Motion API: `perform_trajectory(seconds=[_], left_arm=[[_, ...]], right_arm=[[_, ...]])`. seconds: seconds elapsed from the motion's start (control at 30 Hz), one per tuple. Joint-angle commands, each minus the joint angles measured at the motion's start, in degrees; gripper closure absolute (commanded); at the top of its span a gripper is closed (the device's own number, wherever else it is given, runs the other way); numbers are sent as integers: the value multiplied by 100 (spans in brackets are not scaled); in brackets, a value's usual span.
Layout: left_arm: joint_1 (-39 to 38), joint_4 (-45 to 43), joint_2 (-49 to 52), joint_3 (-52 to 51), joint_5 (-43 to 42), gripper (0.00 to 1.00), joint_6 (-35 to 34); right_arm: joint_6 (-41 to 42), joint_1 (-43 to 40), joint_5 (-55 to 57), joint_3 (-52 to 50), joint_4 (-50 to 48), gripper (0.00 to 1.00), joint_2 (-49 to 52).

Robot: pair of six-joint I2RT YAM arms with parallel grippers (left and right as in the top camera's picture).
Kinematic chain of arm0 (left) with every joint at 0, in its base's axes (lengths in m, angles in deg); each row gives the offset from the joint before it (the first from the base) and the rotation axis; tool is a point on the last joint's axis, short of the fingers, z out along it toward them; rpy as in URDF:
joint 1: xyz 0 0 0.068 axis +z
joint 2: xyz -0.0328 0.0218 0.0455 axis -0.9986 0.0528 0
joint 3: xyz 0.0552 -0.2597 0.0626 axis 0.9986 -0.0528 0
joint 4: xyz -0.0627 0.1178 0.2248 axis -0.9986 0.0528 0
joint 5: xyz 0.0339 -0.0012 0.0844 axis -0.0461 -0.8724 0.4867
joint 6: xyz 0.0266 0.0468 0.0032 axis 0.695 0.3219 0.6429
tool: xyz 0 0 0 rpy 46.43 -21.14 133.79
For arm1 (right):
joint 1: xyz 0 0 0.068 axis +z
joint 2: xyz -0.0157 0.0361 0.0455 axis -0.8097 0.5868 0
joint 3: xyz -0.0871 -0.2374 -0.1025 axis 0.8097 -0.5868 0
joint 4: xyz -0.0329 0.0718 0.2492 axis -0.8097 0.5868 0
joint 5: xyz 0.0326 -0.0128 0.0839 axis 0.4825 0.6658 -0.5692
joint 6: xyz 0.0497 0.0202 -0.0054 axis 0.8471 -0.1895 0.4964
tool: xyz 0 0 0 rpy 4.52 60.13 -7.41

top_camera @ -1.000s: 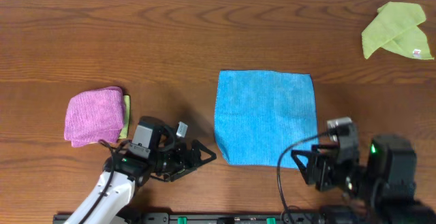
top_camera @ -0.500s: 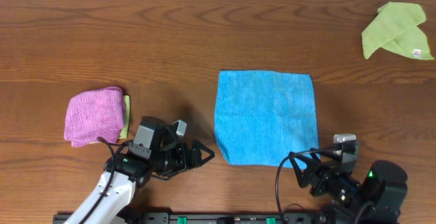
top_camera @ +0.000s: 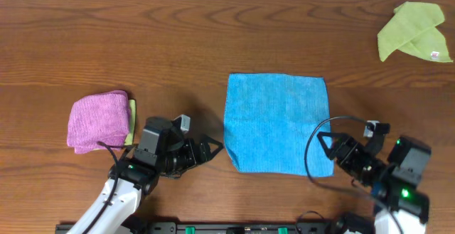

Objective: Fold the cloth
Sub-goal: 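Move both grippers to the near edge of the blue cloth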

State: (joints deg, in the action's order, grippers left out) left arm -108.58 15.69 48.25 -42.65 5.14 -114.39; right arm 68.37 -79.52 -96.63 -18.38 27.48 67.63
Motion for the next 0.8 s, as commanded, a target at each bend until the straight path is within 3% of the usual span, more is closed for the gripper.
perform_trajectory(seconds=[0.0, 0.13, 0.3, 0.57, 0.77], left_arm=[[-7, 94, -11, 136, 450, 4, -651], [-7, 157, 35, 136, 649, 4, -1182], [-26, 28, 358, 136, 599, 4, -1366], [-223, -894, 1143, 157, 323, 4, -1556], [-376, -938, 1283, 227, 404, 4, -1554]], right_arm=[[-125, -369, 2, 127, 9, 28, 603], [-415, -999, 234, 387, 254, 27, 1228], [-1054, -1532, 780, 809, 1019, 26, 1432], [-1388, -1589, 1191, 885, 1661, 25, 1488], [-1506, -1589, 1246, 861, 1725, 24, 1873]])
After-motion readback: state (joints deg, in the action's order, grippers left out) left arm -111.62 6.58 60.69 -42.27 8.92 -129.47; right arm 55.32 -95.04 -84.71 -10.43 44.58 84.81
